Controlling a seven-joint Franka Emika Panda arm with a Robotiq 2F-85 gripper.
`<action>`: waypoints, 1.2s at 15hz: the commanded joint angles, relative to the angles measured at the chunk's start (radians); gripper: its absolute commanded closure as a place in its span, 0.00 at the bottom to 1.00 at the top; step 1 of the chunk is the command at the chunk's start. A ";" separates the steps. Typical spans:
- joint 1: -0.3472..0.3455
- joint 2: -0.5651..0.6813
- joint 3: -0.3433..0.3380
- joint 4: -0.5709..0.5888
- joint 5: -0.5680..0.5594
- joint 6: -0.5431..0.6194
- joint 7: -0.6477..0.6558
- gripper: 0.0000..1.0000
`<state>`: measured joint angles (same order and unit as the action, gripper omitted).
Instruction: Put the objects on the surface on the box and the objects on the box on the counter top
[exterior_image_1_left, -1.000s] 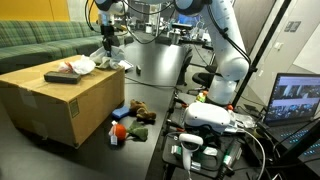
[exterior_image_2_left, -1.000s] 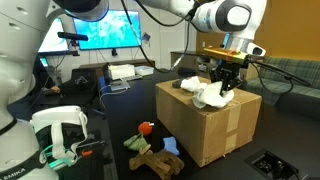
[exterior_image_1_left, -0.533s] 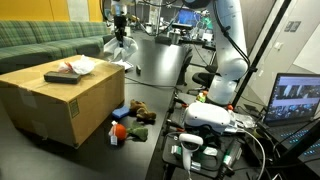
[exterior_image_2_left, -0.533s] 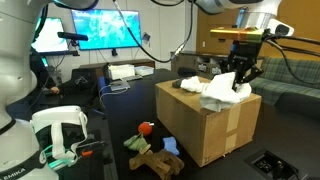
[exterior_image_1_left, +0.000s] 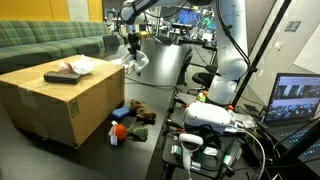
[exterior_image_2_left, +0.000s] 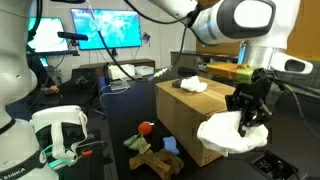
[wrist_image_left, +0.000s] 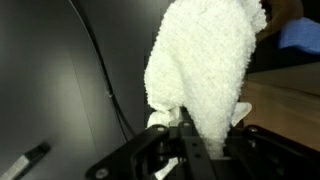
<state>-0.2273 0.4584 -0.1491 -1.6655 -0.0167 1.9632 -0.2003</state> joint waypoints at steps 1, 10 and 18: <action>-0.008 0.031 -0.027 -0.110 -0.036 0.121 0.071 0.97; -0.029 0.136 -0.055 -0.172 -0.025 0.227 0.138 0.56; -0.025 0.068 -0.023 -0.245 0.002 0.246 0.117 0.00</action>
<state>-0.2469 0.5920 -0.1932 -1.8463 -0.0323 2.1841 -0.0723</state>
